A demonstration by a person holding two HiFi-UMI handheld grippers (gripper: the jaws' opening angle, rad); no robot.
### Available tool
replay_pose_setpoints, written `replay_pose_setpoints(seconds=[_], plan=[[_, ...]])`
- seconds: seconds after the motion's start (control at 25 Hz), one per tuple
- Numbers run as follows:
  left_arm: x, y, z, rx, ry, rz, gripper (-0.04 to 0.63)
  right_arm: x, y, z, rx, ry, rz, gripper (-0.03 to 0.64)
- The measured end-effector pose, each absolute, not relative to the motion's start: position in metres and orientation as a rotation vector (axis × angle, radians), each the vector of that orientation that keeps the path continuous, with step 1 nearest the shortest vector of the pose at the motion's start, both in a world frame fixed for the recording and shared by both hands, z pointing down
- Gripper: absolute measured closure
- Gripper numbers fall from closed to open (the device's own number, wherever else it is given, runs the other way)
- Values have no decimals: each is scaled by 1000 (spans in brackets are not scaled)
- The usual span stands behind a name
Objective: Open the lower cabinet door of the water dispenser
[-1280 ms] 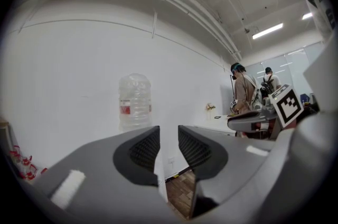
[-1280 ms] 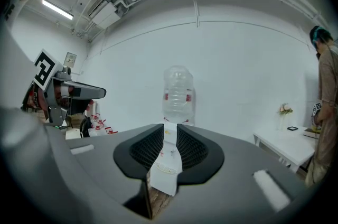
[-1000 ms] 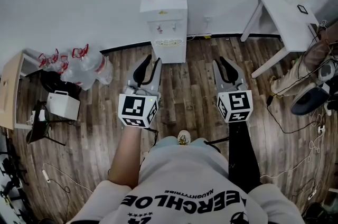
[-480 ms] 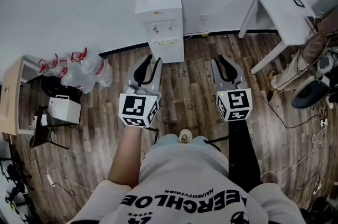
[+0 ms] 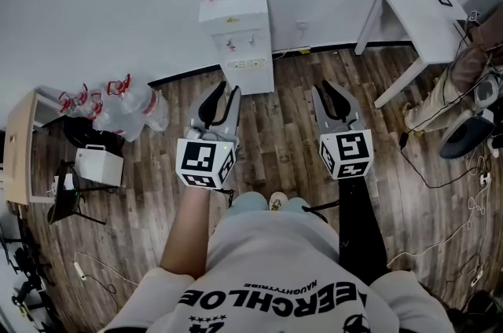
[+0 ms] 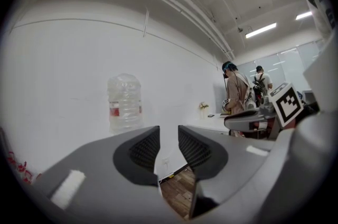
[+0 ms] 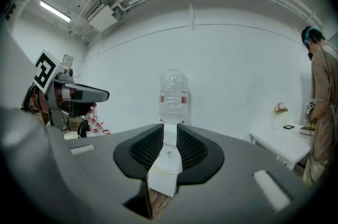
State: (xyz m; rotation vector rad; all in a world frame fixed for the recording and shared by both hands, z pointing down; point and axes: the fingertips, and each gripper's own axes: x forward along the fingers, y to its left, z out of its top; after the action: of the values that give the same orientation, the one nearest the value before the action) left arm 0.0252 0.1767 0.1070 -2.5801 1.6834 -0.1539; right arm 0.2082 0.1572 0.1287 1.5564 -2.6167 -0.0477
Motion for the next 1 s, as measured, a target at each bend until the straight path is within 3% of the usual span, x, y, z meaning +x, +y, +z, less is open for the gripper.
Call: replay_pose_setpoints(seconds=[1.0], plan=[[1, 113, 114, -2593, 1724, -90, 482, 189, 98, 137, 1502, -2560, -56, 558]])
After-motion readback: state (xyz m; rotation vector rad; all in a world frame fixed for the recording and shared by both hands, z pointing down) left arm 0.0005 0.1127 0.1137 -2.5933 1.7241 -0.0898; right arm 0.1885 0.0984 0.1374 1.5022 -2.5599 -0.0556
